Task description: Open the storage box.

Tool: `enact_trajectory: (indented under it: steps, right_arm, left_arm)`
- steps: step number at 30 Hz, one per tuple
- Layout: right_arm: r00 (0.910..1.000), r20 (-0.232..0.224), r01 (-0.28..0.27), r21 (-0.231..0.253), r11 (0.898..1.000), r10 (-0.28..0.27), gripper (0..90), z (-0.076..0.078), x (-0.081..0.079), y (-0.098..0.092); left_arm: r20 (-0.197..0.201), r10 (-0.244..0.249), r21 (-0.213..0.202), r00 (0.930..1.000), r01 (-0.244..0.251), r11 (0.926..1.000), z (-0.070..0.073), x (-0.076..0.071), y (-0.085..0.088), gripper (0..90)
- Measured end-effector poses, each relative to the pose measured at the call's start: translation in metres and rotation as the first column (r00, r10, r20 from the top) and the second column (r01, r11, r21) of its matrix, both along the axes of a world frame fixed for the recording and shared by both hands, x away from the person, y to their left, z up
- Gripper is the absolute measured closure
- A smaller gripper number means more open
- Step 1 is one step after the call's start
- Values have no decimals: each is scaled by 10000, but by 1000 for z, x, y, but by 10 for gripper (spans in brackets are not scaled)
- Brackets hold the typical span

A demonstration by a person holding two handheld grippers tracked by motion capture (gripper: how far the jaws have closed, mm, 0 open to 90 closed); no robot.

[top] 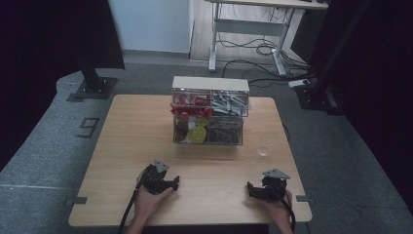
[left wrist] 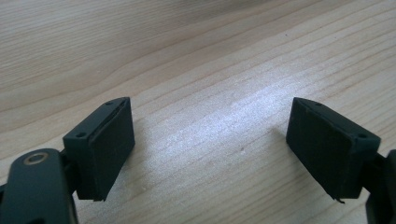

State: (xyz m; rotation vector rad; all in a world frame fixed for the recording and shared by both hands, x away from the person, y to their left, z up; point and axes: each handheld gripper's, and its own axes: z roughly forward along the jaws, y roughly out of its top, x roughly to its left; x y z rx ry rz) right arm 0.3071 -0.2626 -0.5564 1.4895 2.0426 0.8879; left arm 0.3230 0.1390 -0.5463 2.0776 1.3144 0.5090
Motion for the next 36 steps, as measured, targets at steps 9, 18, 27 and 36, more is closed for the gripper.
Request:
enact_trajectory:
  steps: [9,18,27,36]
  right_arm:
    - [9997,177,-173,24,9998,172,114,1,-5,-1]
    - [9995,219,-213,57,9998,211,131,1,-8,-2]
    - [9995,237,-215,40,9998,214,138,1,-9,-3]
    - [9995,239,-228,60,9997,227,140,1,-9,-3]
  left_arm:
    - [251,-104,-190,9996,109,9998,3,-5,5,191]
    - [413,292,-354,9987,-277,9990,8,-10,8,286]
    - [571,771,-376,9954,-750,9965,18,-15,11,336]
    - [940,889,-878,9916,-806,9929,27,-20,16,434]
